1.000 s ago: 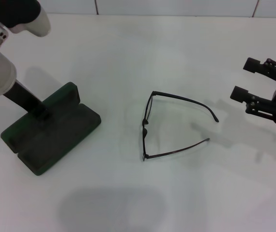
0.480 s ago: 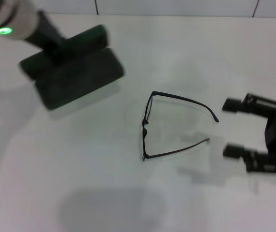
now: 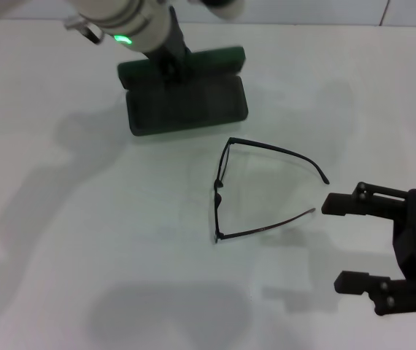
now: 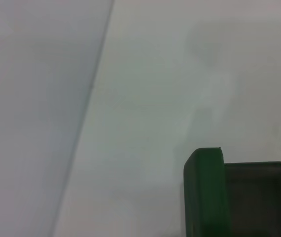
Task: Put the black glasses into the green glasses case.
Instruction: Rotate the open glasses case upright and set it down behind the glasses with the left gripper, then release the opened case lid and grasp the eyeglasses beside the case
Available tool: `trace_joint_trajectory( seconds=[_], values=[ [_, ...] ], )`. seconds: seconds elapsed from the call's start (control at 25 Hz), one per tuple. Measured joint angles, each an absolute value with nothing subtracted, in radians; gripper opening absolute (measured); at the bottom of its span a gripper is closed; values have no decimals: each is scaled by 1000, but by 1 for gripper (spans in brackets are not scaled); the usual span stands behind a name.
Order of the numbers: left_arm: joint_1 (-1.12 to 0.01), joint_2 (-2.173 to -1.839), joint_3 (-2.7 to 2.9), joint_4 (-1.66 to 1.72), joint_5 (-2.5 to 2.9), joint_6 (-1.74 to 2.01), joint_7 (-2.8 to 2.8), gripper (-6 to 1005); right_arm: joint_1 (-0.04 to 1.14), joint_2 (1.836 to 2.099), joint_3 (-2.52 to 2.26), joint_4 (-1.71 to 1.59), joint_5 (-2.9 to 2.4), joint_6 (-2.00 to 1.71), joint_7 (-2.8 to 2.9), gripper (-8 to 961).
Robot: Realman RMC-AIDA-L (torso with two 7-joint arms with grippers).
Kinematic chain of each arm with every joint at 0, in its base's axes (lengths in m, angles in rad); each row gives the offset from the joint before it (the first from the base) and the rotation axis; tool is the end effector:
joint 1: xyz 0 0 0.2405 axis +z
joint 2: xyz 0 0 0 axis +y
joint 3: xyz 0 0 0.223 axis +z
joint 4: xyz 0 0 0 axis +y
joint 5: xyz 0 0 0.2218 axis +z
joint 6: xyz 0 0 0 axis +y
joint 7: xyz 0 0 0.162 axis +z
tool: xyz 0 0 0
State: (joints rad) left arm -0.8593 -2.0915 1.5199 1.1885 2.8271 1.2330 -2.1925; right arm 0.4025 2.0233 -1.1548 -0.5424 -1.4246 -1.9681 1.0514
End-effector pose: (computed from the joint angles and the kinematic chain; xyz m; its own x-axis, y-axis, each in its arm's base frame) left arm -0.0948 0.4216 -0.0207 0.8687 0.0760 -0.4895 -0.1941 -0.8570 -0.4774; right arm 0.1905 0.2462 0.0034 0.6058 -0.0757 -0.7920 -0.0284 -0.9969 0.0735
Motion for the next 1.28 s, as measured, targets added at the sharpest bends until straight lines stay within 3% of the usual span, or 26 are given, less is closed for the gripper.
trace_joint_trajectory(
  seconds=[0.32,1.12,1.28],
  values=[
    [-914,-2096,1602,1030,2723,1165,-2178,205,396,2023,-1146,-542,-1415,-1964,1052,769],
    [-917,-2100,1681,992,2652,1083,-2165,206,392,2019,-1143,-543,-1400,-1956,1047,761],
    [-918,-2100,1697,986,2651,1078,-2165,259,387,2019,-1143,-543,-1399,-1956,1047,759]
  ],
)
